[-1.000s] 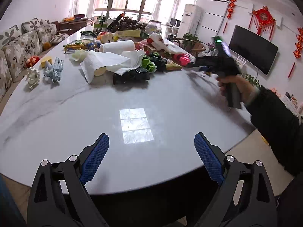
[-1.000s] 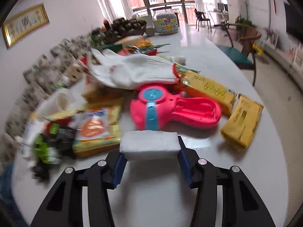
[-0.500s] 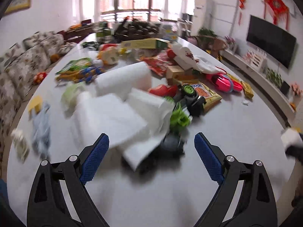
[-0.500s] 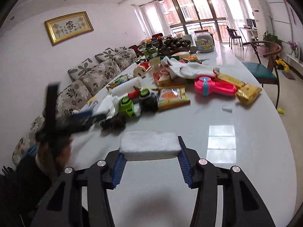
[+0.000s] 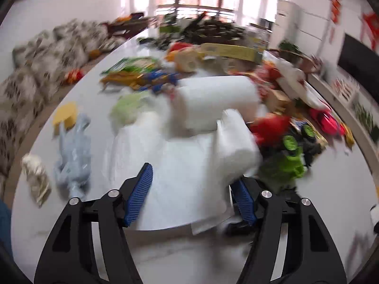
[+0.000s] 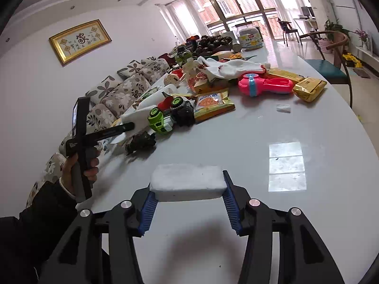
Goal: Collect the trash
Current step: 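Grasp the white sponge block with right gripper while left grasps the white tissue, then lower the sponge block and tissue into the bin and open both grippers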
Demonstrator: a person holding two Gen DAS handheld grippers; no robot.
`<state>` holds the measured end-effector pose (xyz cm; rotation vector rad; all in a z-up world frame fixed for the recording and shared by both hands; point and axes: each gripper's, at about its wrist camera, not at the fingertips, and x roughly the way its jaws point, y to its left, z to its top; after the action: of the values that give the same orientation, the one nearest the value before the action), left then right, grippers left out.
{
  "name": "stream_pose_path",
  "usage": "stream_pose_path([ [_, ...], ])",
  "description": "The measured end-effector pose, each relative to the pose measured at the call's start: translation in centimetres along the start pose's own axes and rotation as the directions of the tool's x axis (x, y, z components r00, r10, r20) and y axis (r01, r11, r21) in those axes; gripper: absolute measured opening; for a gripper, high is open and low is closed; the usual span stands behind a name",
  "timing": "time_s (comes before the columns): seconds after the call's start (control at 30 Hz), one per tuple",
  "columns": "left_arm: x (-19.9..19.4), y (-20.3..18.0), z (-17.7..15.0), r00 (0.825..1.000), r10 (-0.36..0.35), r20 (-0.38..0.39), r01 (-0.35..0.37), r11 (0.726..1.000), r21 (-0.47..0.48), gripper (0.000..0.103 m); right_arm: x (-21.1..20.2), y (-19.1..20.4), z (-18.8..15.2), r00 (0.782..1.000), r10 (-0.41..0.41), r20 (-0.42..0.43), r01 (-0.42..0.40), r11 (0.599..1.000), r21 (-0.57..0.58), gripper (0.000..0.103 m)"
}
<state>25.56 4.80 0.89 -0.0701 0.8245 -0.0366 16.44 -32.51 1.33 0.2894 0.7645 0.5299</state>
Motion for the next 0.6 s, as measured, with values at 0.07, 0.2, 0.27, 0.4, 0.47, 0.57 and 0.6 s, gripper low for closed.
stream_pose_path([
  [0.07,0.8,0.9,-0.1,0.999,0.028,-0.041,-0.029,0.999,-0.030,0.064,0.1,0.1,0.0,1.000,0.005,-0.004,-0.005,1.000,-0.001,0.051],
  [0.2,2.4,1.5,-0.1,0.994,0.083,-0.077,-0.087,0.995,-0.049,0.065,0.0,0.6,0.1,1.000,0.013,-0.004,-0.013,1.000,-0.004,0.051],
  [0.27,2.7,0.9,0.3,0.990,0.107,-0.090,-0.109,0.994,-0.023,0.063,-0.2,0.9,0.2,1.000,0.014,-0.005,-0.014,1.000,-0.005,0.051],
  [0.4,1.2,1.0,-0.4,0.996,-0.029,-0.088,0.028,1.000,-0.009,0.010,-1.0,1.5,-0.2,1.000,0.016,0.004,-0.016,1.000,-0.001,0.051],
  [0.47,-0.2,1.0,-1.4,0.997,-0.045,-0.060,0.046,0.999,0.017,0.009,-1.4,1.9,-0.4,1.000,0.012,0.009,-0.011,1.000,-0.005,0.051],
  [0.57,-4.3,0.3,-2.2,0.994,-0.109,0.024,0.108,0.993,0.041,0.008,-1.9,2.7,-0.6,1.000,0.011,0.011,-0.011,1.000,-0.007,0.051],
  [0.6,-5.7,0.2,-2.3,0.991,-0.127,0.051,0.125,0.991,0.044,0.008,-2.1,3.0,-0.6,1.000,0.011,0.014,-0.011,1.000,-0.011,0.051],
])
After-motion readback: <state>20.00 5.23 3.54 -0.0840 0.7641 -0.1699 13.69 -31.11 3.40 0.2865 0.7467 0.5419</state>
